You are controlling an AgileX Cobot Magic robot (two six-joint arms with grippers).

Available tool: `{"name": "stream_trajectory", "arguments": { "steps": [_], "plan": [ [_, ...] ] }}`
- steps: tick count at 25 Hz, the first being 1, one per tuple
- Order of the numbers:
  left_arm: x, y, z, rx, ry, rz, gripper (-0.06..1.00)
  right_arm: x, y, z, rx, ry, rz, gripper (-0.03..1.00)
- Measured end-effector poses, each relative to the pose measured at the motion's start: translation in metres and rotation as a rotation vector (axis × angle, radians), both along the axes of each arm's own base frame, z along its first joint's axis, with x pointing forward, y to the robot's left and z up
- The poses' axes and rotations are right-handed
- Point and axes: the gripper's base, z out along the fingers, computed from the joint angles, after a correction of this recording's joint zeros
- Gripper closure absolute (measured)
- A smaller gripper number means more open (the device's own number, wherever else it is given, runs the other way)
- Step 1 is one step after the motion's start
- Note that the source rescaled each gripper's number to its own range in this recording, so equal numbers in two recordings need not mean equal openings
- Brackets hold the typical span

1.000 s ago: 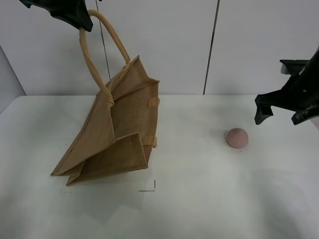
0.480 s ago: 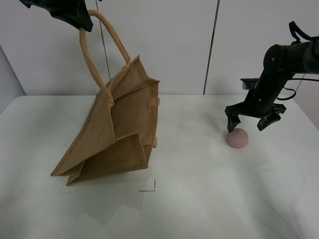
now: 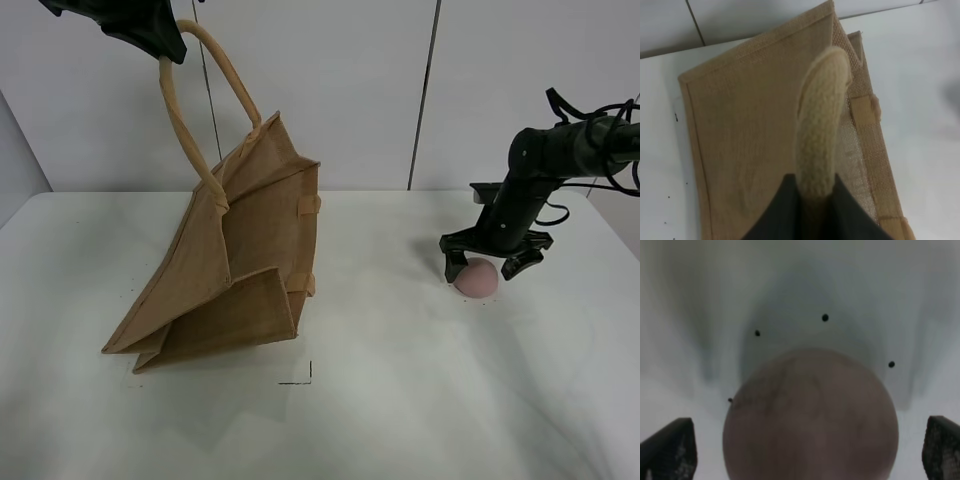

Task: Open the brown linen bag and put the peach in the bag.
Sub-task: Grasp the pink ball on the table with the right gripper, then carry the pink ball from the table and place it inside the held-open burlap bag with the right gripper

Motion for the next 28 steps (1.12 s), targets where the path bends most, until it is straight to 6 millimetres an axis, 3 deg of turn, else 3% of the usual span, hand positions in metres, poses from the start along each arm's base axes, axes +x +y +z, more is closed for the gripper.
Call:
{"name": "stream_trajectory", "arguments": {
  "steps": [3, 6, 8, 12, 13, 17, 21, 24, 28],
  "plan": [
    [0.000, 0.000, 0.000, 0.000, 0.000, 0.000, 0.94, 0.000, 0.000, -0.006, -0.001, 0.014, 0.000, -0.02],
    [0.000, 0.000, 0.000, 0.000, 0.000, 0.000, 0.94, 0.000, 0.000, -0.008, -0.001, 0.016, 0.000, 0.11],
    [0.000, 0.000, 0.000, 0.000, 0.000, 0.000, 0.94, 0.000, 0.000, -0.008, -0.001, 0.011, -0.001, 0.31],
    [0.000, 0.000, 0.000, 0.000, 0.000, 0.000, 0.94, 0.003, 0.000, -0.005, 0.000, -0.011, -0.002, 0.88],
    [0.000, 0.000, 0.000, 0.000, 0.000, 0.000, 0.94, 0.004, 0.000, -0.003, 0.003, -0.019, -0.004, 0.95],
    [0.000, 0.000, 0.000, 0.000, 0.000, 0.000, 0.94, 0.008, 0.002, 0.016, 0.014, -0.053, 0.000, 0.97],
    [0.000, 0.000, 0.000, 0.000, 0.000, 0.000, 0.94, 0.016, 0.014, 0.068, 0.043, -0.174, 0.044, 0.97],
    [0.000, 0.000, 0.000, -0.001, 0.000, 0.000, 0.94, 0.014, 0.037, 0.115, 0.095, -0.260, 0.110, 0.97],
    [0.000, 0.000, 0.000, -0.001, 0.000, 0.000, 0.94, 0.008, 0.079, 0.155, 0.171, -0.333, 0.229, 0.97]
  ]
}}
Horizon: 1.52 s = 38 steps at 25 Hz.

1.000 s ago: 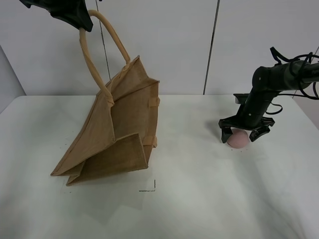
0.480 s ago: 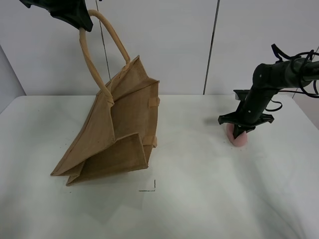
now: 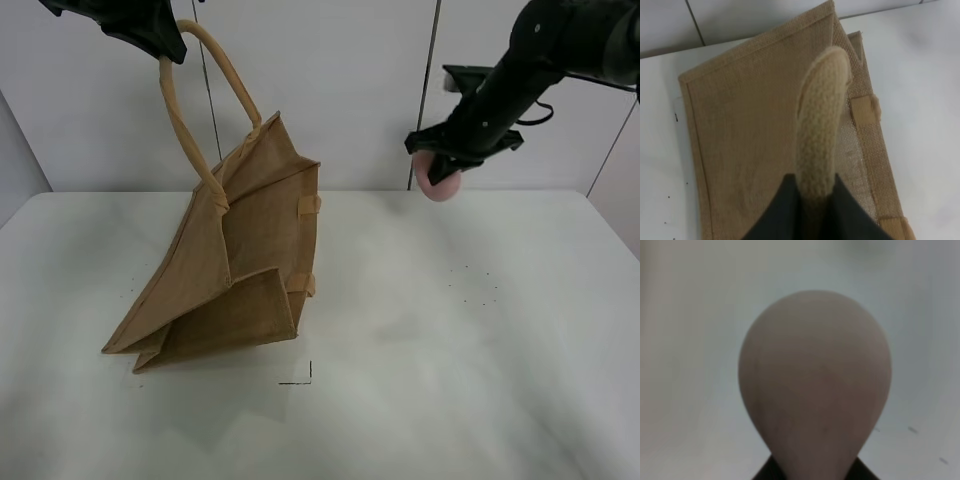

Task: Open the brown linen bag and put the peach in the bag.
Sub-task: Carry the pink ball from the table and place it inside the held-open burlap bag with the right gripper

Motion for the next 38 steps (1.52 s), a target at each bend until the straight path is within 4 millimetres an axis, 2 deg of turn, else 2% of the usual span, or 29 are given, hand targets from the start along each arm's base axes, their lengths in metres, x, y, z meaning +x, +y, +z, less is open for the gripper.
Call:
{"name": "stream_trajectory", "arguments": {
  "steps": [3, 8, 11, 16, 19, 25, 28, 38],
  "plan": [
    [0.000, 0.000, 0.000, 0.000, 0.000, 0.000, 0.94, -0.008, 0.039, 0.012, 0.066, -0.037, 0.096, 0.97],
    [-0.006, 0.002, 0.007, -0.005, -0.019, 0.000, 0.94, -0.023, 0.100, 0.015, 0.190, -0.106, 0.255, 0.97],
    [-0.008, 0.003, 0.011, -0.007, -0.027, 0.000, 0.94, -0.028, 0.130, 0.003, 0.249, -0.124, 0.326, 0.97],
    [-0.008, 0.003, 0.011, -0.008, -0.027, 0.000, 0.94, -0.028, 0.168, -0.034, 0.294, -0.141, 0.408, 0.97],
    [-0.009, 0.003, 0.011, -0.009, -0.028, 0.000, 0.94, -0.025, 0.181, -0.057, 0.314, -0.144, 0.414, 0.97],
    [-0.009, 0.003, 0.011, -0.009, -0.028, 0.000, 0.94, -0.014, 0.190, -0.099, 0.340, -0.155, 0.417, 0.97],
    [-0.009, 0.003, 0.011, -0.009, -0.028, 0.000, 0.94, -0.012, 0.193, -0.111, 0.347, -0.168, 0.418, 0.97],
    [-0.009, 0.003, 0.011, -0.009, -0.028, 0.000, 0.94, -0.024, 0.220, -0.126, 0.326, -0.208, 0.450, 0.97]
  ]
}}
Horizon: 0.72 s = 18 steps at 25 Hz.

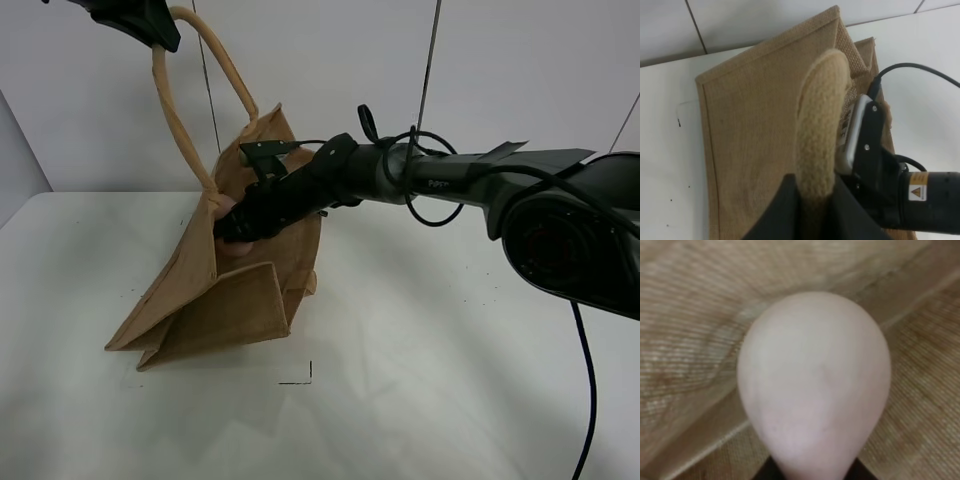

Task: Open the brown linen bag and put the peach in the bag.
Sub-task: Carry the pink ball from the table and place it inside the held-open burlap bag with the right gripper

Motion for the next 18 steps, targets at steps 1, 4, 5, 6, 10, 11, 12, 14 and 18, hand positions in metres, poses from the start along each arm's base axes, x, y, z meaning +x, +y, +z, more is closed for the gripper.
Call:
{"name": "stream_trajectory", "arguments": {
  "steps": [1, 4, 5, 6, 10, 11, 12, 14, 18],
  "plan": [
    [0.000, 0.000, 0.000, 0.000, 0.000, 0.000, 0.94, 0.000, 0.000, -0.004, -0.004, 0.004, -0.002, 0.96],
    [0.000, 0.000, 0.000, 0.000, 0.000, 0.000, 0.94, 0.001, 0.000, -0.010, -0.013, 0.011, -0.001, 0.71],
    [0.000, 0.000, 0.000, 0.000, 0.000, 0.000, 0.94, 0.001, 0.000, -0.010, -0.015, 0.010, 0.000, 0.56],
    [0.000, 0.000, 0.000, 0.001, 0.000, 0.000, 0.94, 0.000, 0.000, -0.010, -0.017, 0.010, 0.003, 0.37],
    [0.000, 0.000, 0.000, 0.001, 0.000, 0.000, 0.94, -0.002, -0.001, -0.012, -0.041, 0.026, 0.031, 0.02],
    [0.000, 0.000, 0.000, 0.000, 0.000, 0.000, 0.94, -0.003, -0.001, -0.010, -0.046, 0.036, 0.029, 0.00],
    [0.000, 0.000, 0.000, 0.000, 0.000, 0.000, 0.94, -0.004, -0.002, -0.007, -0.054, 0.042, 0.029, -0.01],
    [0.000, 0.000, 0.000, 0.000, 0.000, 0.000, 0.94, -0.005, -0.005, 0.003, -0.072, 0.047, 0.023, -0.02],
    [0.000, 0.000, 0.000, 0.000, 0.000, 0.000, 0.94, -0.004, -0.021, 0.042, -0.132, 0.060, 0.021, -0.03]
  ]
}}
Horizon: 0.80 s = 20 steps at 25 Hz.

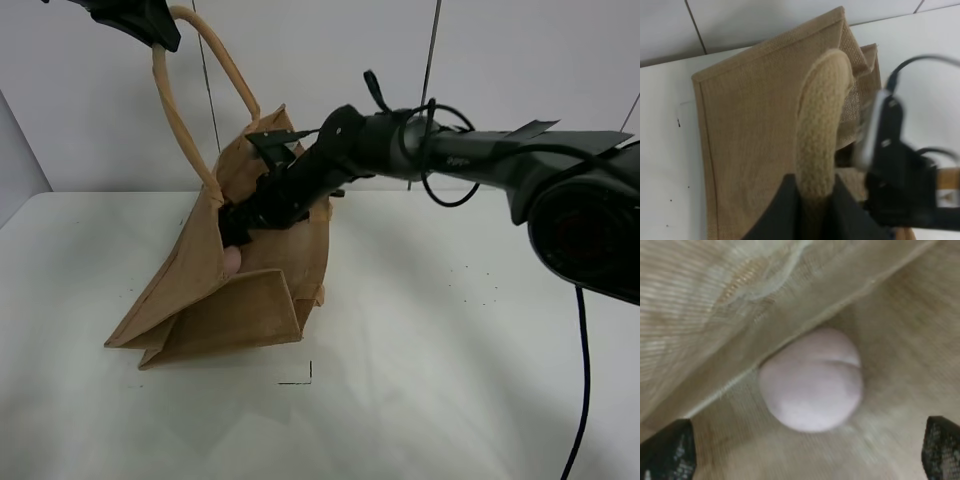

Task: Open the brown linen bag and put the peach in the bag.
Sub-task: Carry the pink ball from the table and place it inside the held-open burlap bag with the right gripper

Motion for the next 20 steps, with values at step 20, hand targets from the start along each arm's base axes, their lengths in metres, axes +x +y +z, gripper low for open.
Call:
{"name": "stream_trajectory", "arguments": {
  "steps": [20],
  "plan": [
    [0.000, 0.000, 0.000, 0.000, 0.000, -0.002, 0.94, 0.048, -0.137, 0.051, -0.361, 0.217, -0.360, -0.03]
  ]
}}
